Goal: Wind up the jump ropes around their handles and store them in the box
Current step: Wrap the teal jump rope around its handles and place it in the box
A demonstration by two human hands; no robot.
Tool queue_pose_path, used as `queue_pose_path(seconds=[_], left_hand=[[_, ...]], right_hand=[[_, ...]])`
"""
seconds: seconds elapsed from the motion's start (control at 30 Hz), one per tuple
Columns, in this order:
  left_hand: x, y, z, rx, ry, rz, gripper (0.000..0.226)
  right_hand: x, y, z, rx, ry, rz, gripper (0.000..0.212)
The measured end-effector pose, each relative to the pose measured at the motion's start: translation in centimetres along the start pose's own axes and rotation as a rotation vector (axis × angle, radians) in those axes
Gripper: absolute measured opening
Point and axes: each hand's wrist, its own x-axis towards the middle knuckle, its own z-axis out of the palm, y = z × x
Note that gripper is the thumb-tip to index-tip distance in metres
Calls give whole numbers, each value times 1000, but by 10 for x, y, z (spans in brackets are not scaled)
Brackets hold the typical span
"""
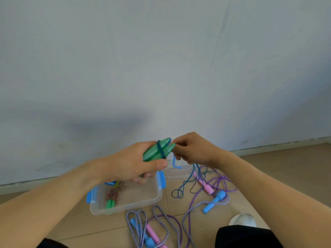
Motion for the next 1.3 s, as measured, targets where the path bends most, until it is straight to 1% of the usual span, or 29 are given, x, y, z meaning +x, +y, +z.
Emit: queue_pose_path(seconds=[0.07,0.1,0.2,0.3,0.4,0.47,0.5,0.6,0.67,0.7,0.77,0.8,0.83,0.87,0.93,0.97,1.03,1.1,1.13,1.2,1.3], left_hand=[[0,3,-1,-47,67,26,19],[0,3,-2,-53,106,17,18],[3,-1,-7,-14,210,-62,17],[7,-7,-11,58,255,-107,16],[10,-13,-16,140,271,-157,21],[14,-17,-17,262,291,-178,28],[15,-19,-17,364,306,-179,29],[18,-26,-19,802,330,-196,29],[16,-30,-20,984,240,-269,32],[14,-31,-19,1017,144,-315,33],[12,-32,-10,960,-62,-361,32],[12,-32,-3,928,-144,-353,30],[11,-29,5,918,-211,-325,28],[11,-25,14,913,-256,-271,26],[11,-15,28,815,-282,-141,25],[11,-13,31,711,-272,-95,24],[7,-6,30,424,-250,-57,17],[5,-5,25,152,-200,-51,19],[5,-5,23,52,-143,-54,18],[6,-3,20,-86,-16,-57,21],[13,1,20,-277,134,-95,20]], right_hand=[[3,-4,11,28,5,-13,28],[4,-7,16,-7,26,-26,29],[6,-12,24,-215,73,-54,35],[4,-13,28,-345,4,-26,32],[3,-15,30,-324,-12,-8,31],[1,-16,31,-285,-28,26,30],[0,-16,31,-281,-47,41,31],[-6,-20,29,-403,-150,23,37],[-12,-22,27,-516,-228,-14,33],[-15,-22,25,-560,-242,-46,28],[-18,-20,22,-646,-200,-173,19],[-18,-19,21,-651,-153,-246,14],[-17,-17,18,-604,-96,-291,10],[-16,-14,14,-501,-36,-293,11],[-15,-9,4,-246,40,-236,14],[-15,-7,1,-146,50,-209,14],[-14,1,-3,-11,58,-165,12],[-11,4,-4,60,89,-124,12],[-8,5,-4,74,116,-118,12],[-5,3,-4,24,175,-154,12],[0,-2,1,-133,242,-211,13]])
